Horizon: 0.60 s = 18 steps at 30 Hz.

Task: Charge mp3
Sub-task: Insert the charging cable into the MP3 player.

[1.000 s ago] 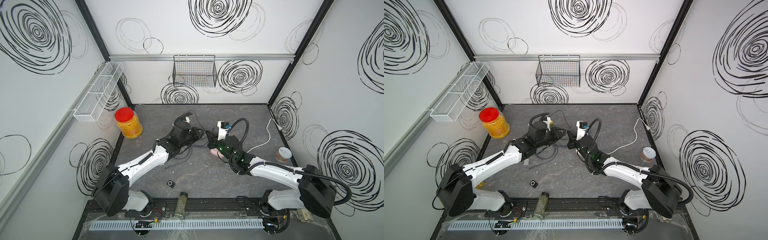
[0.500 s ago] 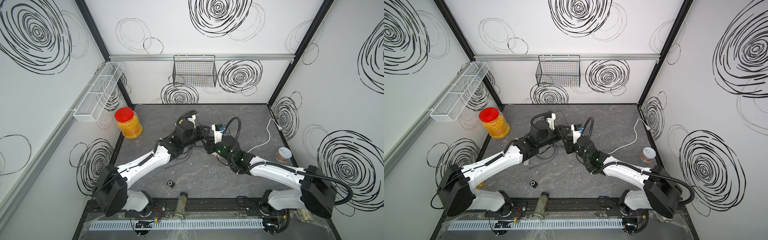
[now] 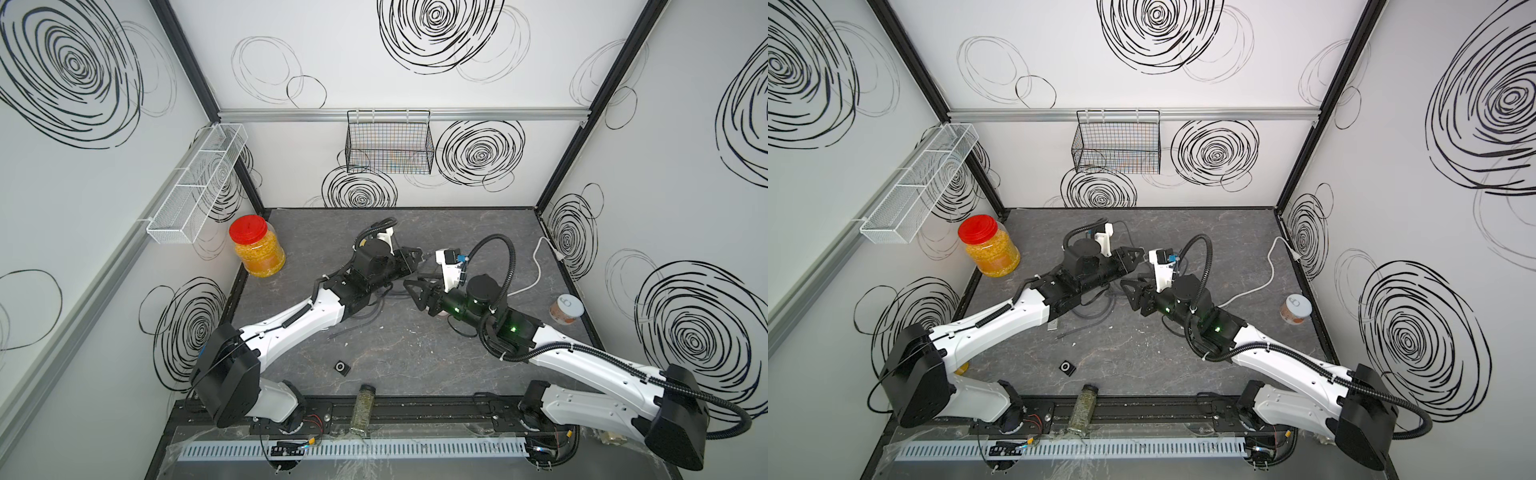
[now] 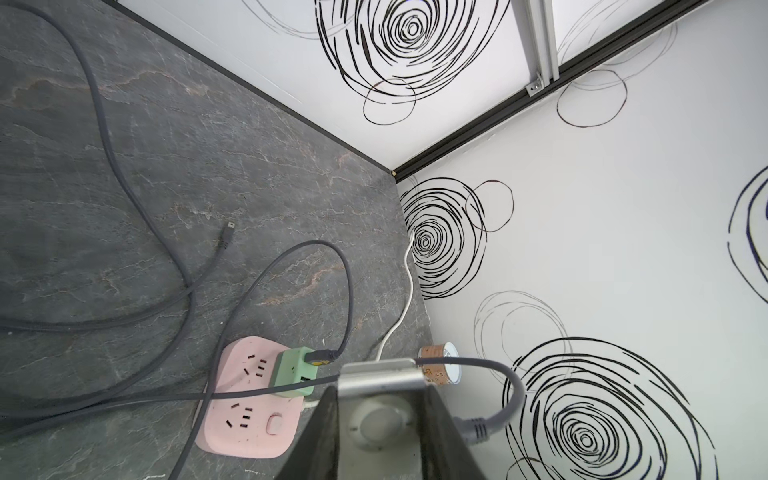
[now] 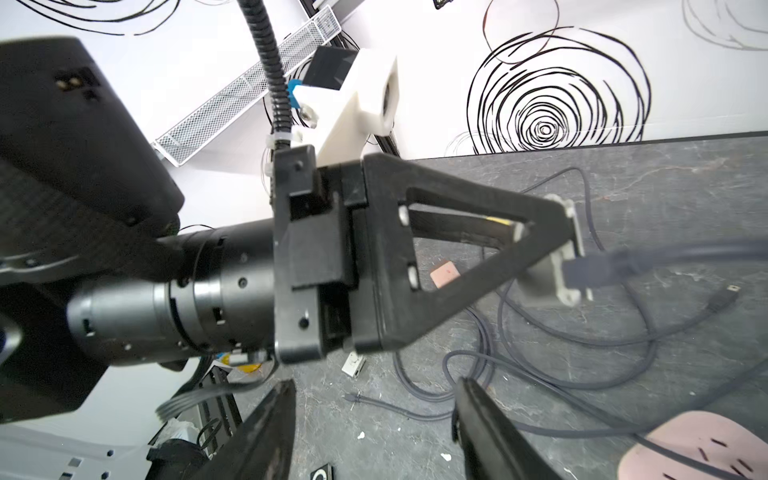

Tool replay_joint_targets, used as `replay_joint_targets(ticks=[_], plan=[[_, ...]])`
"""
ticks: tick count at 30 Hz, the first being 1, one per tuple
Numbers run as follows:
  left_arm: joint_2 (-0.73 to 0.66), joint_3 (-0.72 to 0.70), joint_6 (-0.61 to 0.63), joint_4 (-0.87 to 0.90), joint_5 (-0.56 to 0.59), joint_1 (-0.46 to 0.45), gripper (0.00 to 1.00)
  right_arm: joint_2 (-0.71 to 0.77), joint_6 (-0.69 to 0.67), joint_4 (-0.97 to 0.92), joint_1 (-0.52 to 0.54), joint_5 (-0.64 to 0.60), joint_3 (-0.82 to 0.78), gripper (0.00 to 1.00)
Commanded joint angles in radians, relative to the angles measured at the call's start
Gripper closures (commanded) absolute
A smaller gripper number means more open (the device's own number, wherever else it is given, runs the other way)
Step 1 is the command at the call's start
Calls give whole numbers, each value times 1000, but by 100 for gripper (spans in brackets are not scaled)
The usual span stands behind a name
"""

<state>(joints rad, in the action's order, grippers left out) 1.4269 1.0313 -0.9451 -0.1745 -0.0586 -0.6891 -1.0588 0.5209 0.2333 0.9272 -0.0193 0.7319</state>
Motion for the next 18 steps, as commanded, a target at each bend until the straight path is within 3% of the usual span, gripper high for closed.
replay_joint_targets(ticks=[1, 4, 7, 12, 18], plan=[[-5, 35, 42, -15, 26, 32, 74, 66, 14, -95, -10, -14, -12, 24], [4, 78, 97, 39, 33, 50, 74, 132, 19, -197, -38, -43, 21, 23], [9, 123, 156, 104, 48, 59, 74, 171, 6, -315, -135, -40, 102, 22], [-3, 149, 180, 128, 33, 90, 73, 157, -18, -389, -399, 129, 224, 22], [21, 234, 219, 162, 11, 132, 73, 91, -10, -418, -639, 288, 319, 22]])
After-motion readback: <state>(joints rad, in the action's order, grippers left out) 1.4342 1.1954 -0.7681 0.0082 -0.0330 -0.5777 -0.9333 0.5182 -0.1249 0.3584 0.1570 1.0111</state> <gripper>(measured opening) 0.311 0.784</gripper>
